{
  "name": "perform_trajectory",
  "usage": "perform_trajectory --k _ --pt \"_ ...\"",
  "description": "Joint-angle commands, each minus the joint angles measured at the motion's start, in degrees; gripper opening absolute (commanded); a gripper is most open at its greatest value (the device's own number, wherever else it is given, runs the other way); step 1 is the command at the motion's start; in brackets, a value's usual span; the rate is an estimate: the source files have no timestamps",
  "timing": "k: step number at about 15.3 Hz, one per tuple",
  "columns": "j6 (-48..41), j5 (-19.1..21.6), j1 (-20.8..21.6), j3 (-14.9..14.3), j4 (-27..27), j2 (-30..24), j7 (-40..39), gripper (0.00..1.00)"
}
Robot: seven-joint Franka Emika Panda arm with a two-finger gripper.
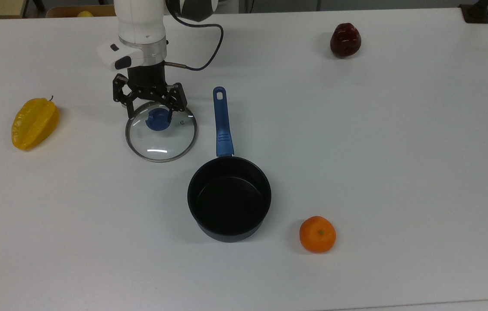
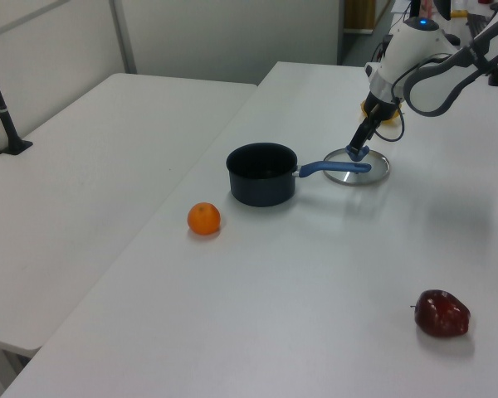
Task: Close lid
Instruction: 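Lower the gripper onto the blue knob of the glass lid and grasp it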
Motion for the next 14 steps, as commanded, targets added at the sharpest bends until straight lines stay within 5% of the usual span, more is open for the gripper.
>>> perform_trajectory --k 1,5,14 --pt "-0.02 0.08 0.49 -0.03 0.16 -0.59 1.93 1.0" --pt "-7.04 0.08 0.41 -0.03 1.74 -2.53 2.47 1.0" --pt "-5.73 -0.01 1.64 0.06 1.74 -0.07 5.37 0.96"
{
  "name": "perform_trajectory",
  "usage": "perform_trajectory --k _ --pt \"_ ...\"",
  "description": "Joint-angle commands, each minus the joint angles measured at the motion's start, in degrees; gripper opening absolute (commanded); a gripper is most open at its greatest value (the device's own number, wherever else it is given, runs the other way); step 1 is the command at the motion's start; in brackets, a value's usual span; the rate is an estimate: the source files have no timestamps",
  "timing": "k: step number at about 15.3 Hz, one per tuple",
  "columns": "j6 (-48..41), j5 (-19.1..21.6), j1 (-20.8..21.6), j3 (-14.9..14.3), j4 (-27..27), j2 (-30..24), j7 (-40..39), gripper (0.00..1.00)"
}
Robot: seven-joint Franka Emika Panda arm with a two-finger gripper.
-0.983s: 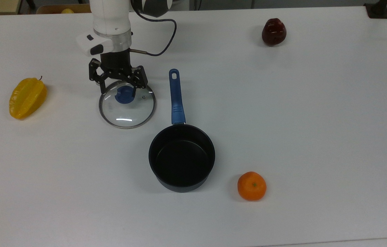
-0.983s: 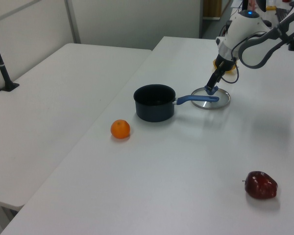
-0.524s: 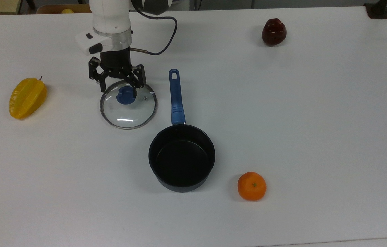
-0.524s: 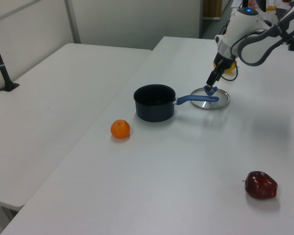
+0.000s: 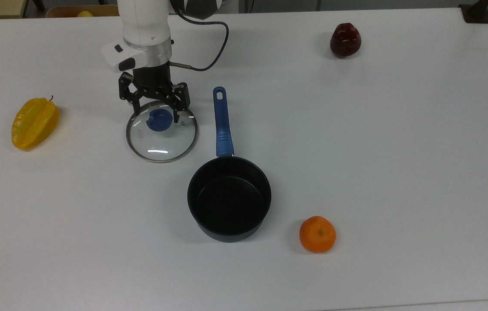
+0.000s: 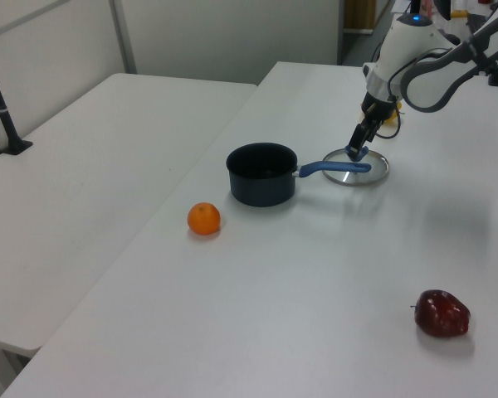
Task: Close lid
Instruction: 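Lift the glass lid by its knob and carry it over the saucepan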
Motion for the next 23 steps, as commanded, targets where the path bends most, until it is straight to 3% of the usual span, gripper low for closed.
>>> perform_trajectory --k 1,6,8,15,19,23 --pt "-0.34 -0.05 0.63 -0.18 -0.02 -0.02 1.61 0.92" --pt "-0.6 0.04 0.54 -0.18 0.41 -0.19 1.69 0.47" --pt "-2.18 0.04 0.02 -0.18 2.34 -0.54 1.96 0.41" --pt "-22.73 -0.05 -0.69 -0.36 19.11 0.77 2.75 0.4" --pt "-34.42 0.03 -0.08 -0.36 34.65 5.86 2.4 0.41" --pt "-33.83 -0.76 5.36 -0.18 40.39 7.97 2.05 0.41"
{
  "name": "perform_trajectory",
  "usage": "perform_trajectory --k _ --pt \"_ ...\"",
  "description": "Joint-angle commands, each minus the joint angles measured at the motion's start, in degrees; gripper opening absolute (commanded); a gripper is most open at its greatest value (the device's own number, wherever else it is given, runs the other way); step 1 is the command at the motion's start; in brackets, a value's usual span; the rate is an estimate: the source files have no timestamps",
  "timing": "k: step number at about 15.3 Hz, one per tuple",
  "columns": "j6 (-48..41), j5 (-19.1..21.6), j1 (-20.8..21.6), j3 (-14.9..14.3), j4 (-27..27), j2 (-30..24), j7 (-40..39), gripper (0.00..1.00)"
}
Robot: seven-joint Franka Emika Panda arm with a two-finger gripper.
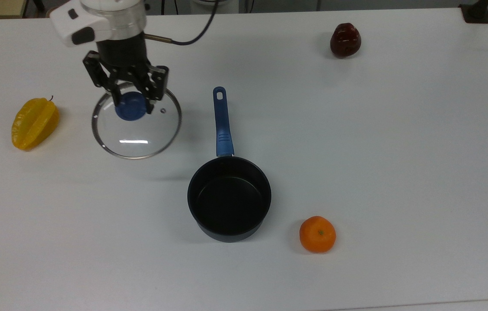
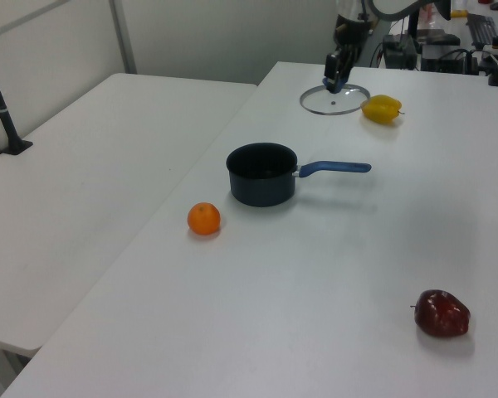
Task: Close lid
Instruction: 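Lift the glass lid by its knob and carry it over the saucepan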
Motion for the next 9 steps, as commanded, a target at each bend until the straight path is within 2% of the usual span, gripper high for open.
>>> perform_trajectory --k 1,3,6,9 --pt "-0.8 -0.57 5.15 -0.36 7.2 3.44 0.2 0.41" --pt "0.86 -0.65 7.51 -0.36 9.41 5.19 0.2 0.41" --pt "8.23 -0.39 9.63 -0.27 8.89 6.6 -0.32 0.41" --pt "15.26 -0.48 10.87 -0.36 8.98 10.55 -0.85 0.41"
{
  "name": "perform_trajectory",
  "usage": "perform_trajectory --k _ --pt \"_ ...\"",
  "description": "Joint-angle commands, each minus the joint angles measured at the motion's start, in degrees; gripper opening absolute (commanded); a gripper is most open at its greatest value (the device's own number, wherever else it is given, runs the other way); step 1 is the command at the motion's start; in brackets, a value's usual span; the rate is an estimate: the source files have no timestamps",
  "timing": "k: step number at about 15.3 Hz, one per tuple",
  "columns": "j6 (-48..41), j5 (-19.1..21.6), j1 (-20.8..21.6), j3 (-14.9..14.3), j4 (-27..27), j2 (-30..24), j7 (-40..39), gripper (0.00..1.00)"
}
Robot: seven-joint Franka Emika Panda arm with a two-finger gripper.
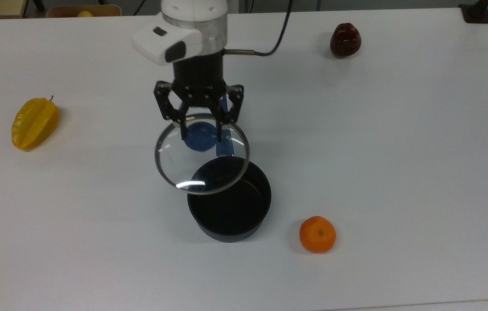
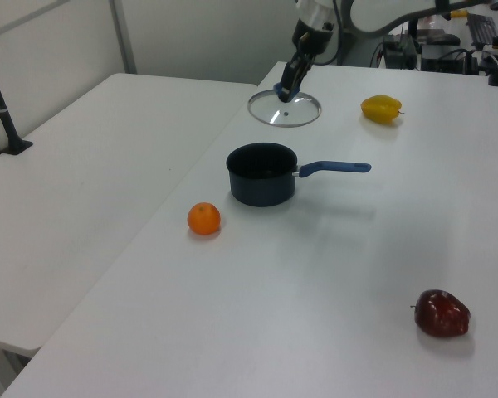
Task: Close lid
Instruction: 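Lower the lid onto the saucepan rim and open the gripper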
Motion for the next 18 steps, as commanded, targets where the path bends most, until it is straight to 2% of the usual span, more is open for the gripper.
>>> perform_trajectory --k 1,6,18 --pt "8.57 -0.55 1.44 -0.64 1.59 5.42 -0.85 0.41" --pt "11.58 -0.46 2.67 -0.64 1.15 8.32 -0.77 0.41" --pt "10.79 -0.11 3.64 -0.56 -1.22 8.5 -0.42 0.41"
